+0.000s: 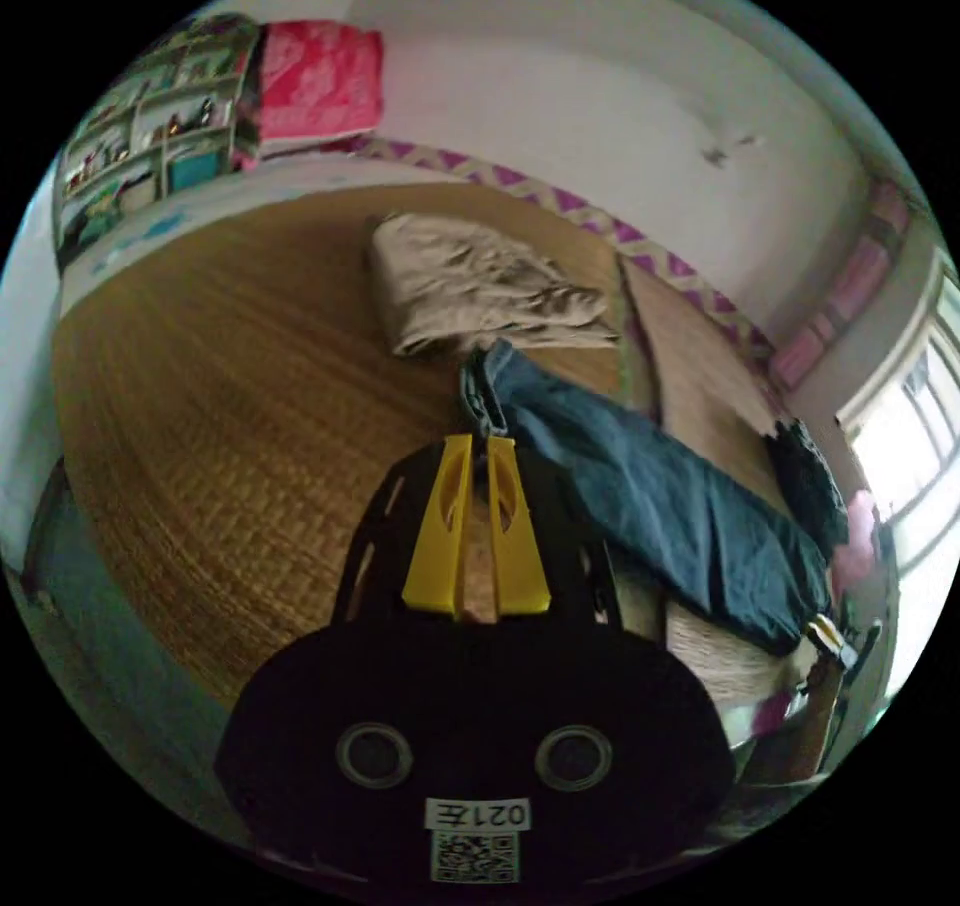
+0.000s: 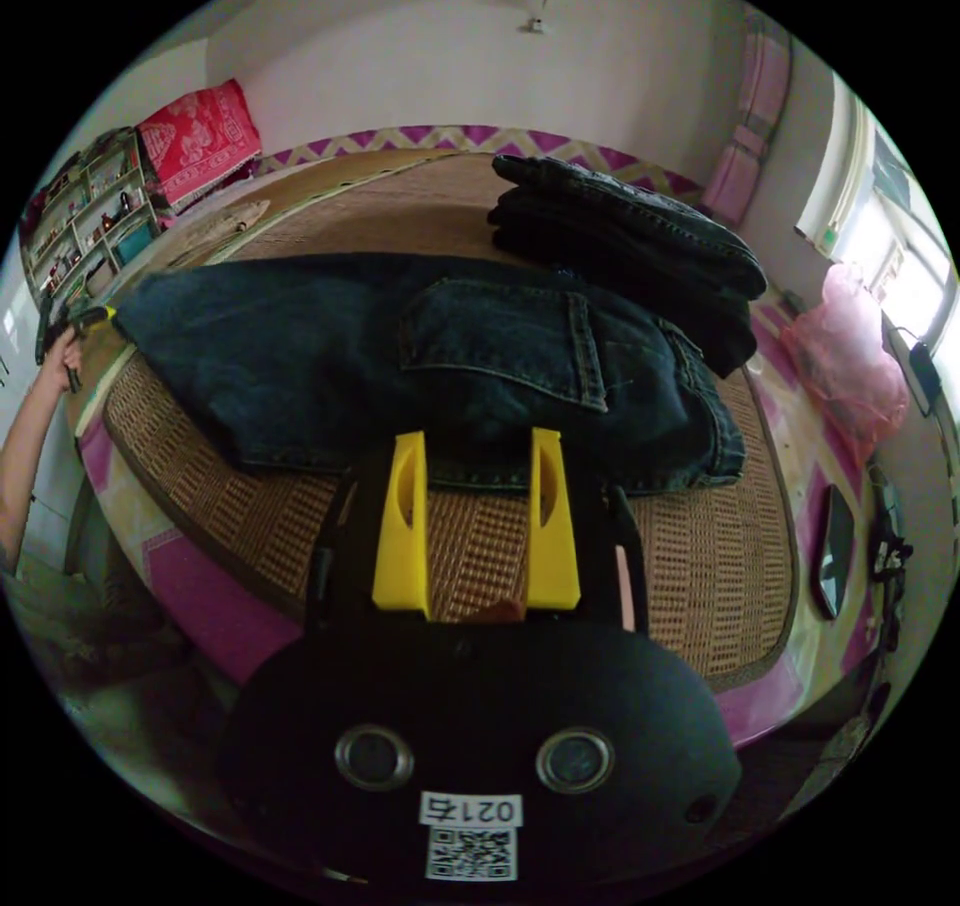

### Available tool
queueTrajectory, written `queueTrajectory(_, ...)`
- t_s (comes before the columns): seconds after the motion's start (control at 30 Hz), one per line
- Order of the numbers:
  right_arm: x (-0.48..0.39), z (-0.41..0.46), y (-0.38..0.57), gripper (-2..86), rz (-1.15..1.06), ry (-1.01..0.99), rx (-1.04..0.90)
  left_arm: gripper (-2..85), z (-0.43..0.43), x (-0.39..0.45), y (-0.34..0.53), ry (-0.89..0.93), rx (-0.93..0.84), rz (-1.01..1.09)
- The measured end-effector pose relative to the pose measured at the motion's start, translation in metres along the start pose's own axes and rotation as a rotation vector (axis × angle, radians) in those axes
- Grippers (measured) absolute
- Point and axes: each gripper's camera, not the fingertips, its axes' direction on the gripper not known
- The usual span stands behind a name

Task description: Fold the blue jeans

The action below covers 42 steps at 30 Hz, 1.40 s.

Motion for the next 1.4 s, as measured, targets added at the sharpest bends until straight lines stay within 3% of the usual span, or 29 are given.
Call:
queueTrajectory(0.1,0.009,-0.005,0.001,13.7,0.017,-0.047,0.019,-0.6,-0.019,-0.036,-0.015,0.169,0.075,-0.084)
queueTrajectory(0.17,0.017,-0.017,0.002,12.9,0.0,-0.091,0.049,-0.7,-0.032,-0.041,-0.023,0.142,0.079,-0.073)
queueTrajectory(0.3,0.038,-0.057,-0.008,11.6,-0.075,-0.146,0.212,-0.8,-0.075,-0.012,-0.033,0.151,0.204,0.145)
queueTrajectory(0.4,0.06,-0.045,-0.045,11.3,-0.169,-0.208,0.175,-0.2,-0.072,0.031,-0.046,0.205,0.124,0.346)
queueTrajectory(0.53,0.076,0.001,-0.107,10.1,-0.335,-0.149,0.072,3.9,-0.033,0.091,-0.058,0.269,-0.02,0.591)
queueTrajectory(0.7,0.1,0.056,-0.166,8.7,-0.459,-0.204,-0.089,7.0,0.016,0.137,-0.068,0.351,-0.189,0.786)
queueTrajectory(0.93,0.139,0.096,-0.207,9.7,-0.512,-0.366,-0.248,10.1,0.052,0.175,-0.069,0.195,-0.364,1.034)
queueTrajectory(1.03,0.146,0.096,-0.208,6.3,-0.543,-0.425,-0.251,7.9,0.051,0.176,-0.067,0.18,-0.385,1.071)
queueTrajectory(1.13,0.149,0.086,-0.202,0.9,-0.568,-0.413,-0.193,0.9,0.037,0.17,-0.062,0.171,-0.342,1.088)
queueTrajectory(1.27,0.159,0.064,-0.191,-0.6,-0.568,-0.445,-0.115,-0.7,0.005,0.16,-0.055,0.206,-0.243,1.09)
queueTrajectory(1.4,0.164,0.001,-0.161,-1.0,-0.589,-0.455,0.059,-0.9,-0.075,0.14,-0.036,0.266,-0.037,1.088)
